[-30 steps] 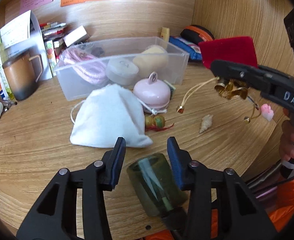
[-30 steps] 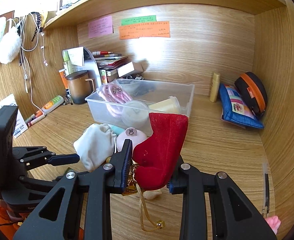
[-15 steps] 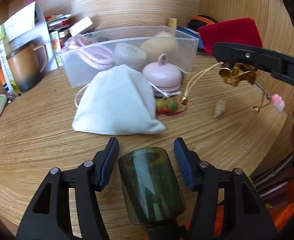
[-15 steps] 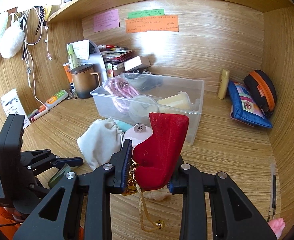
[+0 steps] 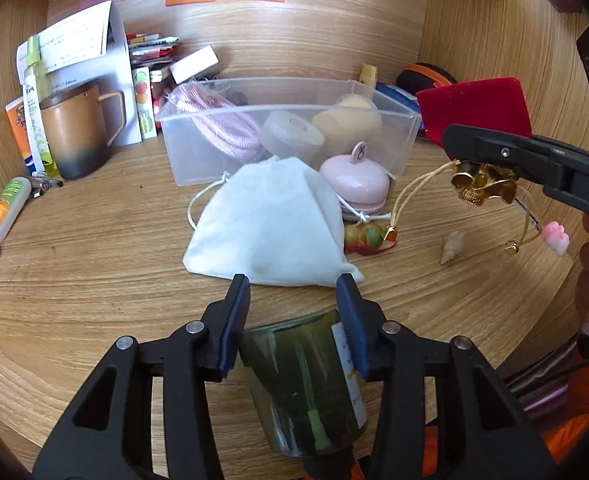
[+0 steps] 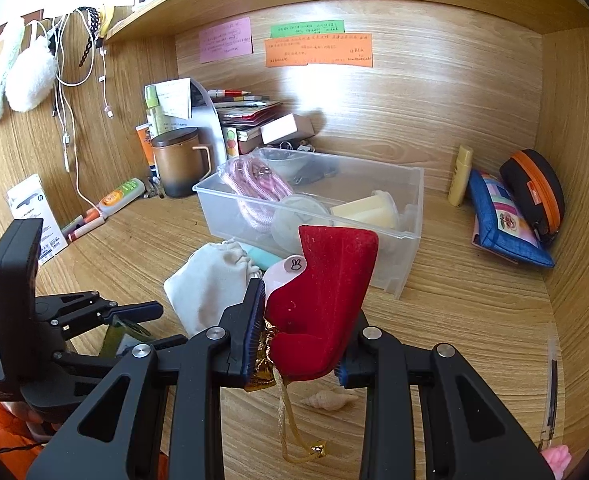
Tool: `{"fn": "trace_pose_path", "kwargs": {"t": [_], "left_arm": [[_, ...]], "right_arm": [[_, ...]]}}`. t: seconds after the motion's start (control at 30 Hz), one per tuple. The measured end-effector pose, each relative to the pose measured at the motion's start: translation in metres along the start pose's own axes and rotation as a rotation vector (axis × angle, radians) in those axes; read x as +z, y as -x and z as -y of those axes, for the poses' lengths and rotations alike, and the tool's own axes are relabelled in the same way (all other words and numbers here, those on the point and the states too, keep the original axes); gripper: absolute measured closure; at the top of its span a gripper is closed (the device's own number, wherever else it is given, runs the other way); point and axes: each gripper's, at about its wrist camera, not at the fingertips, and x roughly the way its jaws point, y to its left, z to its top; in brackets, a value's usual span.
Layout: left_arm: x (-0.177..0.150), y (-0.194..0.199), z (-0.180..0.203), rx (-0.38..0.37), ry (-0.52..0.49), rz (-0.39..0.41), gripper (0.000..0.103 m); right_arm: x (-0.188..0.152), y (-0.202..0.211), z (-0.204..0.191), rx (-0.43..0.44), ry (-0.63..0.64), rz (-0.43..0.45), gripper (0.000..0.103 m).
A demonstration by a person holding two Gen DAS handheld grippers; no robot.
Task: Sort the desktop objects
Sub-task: 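Grasp the dark green bottle with the left tool while the right tool holds the pouch, then carry the green bottle over the bin with the left tool while the right tool carries the pouch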
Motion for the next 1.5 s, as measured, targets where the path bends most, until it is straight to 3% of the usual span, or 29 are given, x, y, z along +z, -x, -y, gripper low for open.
{"fn": "trace_pose_path", "kwargs": {"t": [0.73, 1.13, 1.5], "left_arm": [[0.053, 0.03, -0.016, -0.062, 0.016, 0.127, 0.061], [0.086, 0.044, -0.03, 0.002, -0.004, 0.179, 0.061], [0.125, 0.038, -0.04, -0.006, -0.028, 0.214, 0.061]], "right_arm": [[0.037, 0.011, 0.01, -0.019, -0.001, 0.082, 0.076], [0.058, 0.004, 0.016, -0.013, -0.006, 0.108, 0.076], [0.073, -0.01, 0.024, -0.019, -0.007, 0.102, 0.076]]}}
